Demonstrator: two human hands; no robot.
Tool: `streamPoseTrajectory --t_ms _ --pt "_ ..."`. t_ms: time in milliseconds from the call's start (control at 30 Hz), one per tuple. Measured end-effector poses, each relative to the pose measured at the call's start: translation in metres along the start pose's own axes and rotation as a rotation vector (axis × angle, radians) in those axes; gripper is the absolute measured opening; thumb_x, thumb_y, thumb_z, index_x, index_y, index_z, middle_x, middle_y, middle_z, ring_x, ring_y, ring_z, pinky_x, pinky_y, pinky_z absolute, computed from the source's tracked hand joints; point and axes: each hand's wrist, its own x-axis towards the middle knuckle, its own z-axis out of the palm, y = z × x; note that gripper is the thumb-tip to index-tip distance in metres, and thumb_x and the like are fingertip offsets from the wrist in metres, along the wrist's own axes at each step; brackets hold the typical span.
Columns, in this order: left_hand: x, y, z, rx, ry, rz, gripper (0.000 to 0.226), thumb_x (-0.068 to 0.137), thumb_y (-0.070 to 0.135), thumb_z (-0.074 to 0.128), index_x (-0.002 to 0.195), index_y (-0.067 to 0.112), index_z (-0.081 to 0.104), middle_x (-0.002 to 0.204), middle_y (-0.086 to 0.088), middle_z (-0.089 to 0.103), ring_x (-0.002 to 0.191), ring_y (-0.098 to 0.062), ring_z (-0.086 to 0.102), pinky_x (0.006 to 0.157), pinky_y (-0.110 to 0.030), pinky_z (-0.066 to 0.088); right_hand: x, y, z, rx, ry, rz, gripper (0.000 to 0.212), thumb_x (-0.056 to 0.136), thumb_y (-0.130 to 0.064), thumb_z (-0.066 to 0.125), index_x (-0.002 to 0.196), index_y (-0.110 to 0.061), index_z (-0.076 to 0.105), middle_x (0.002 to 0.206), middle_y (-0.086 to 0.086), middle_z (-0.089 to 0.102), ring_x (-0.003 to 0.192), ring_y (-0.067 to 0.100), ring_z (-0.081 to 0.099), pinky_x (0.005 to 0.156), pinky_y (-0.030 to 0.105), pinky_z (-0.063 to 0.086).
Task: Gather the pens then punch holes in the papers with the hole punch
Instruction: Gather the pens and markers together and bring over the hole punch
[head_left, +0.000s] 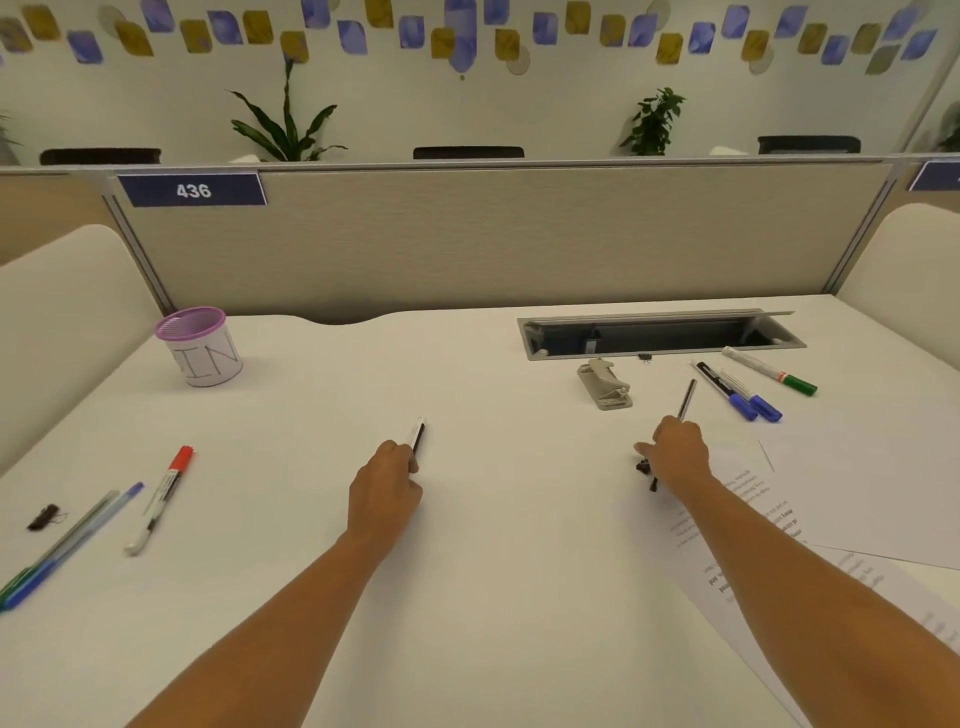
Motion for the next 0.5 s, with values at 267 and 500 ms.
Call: streamPoseTrajectory --t_ms 267,500 --pt "-0.002 -0.022 -0.016 0.001 0.019 -0.009 0.02 0.078 -0.004 0.05 0.093 0.007 0.06 0.099 -0.007 0.059 0.084 -0.029 0.059 0.073 -0.037 0.048 -0.011 -0.008 0.01 -0.042 -0.064 0.012 0.034 0.091 -0.017 0.054 0.119 0.001 0.047 0.124 0.022 0.045 0.105 0.034 0.057 0.088 0.035 0.047" --pt "-0.008 -0.041 -0.025 -0.017 0.04 -0.002 0.021 0.077 -0.004 0.053 0.081 0.016 0.051 0.095 -0.006 0.057 0.081 -0.029 0.058 0.072 -0.036 0.047 -0.016 -0.019 0.001 -0.014 0.024 0.01 0.031 0.09 0.0 0.049 0.121 0.003 0.048 0.122 0.024 0.052 0.111 0.032 0.054 0.092 0.034 0.046"
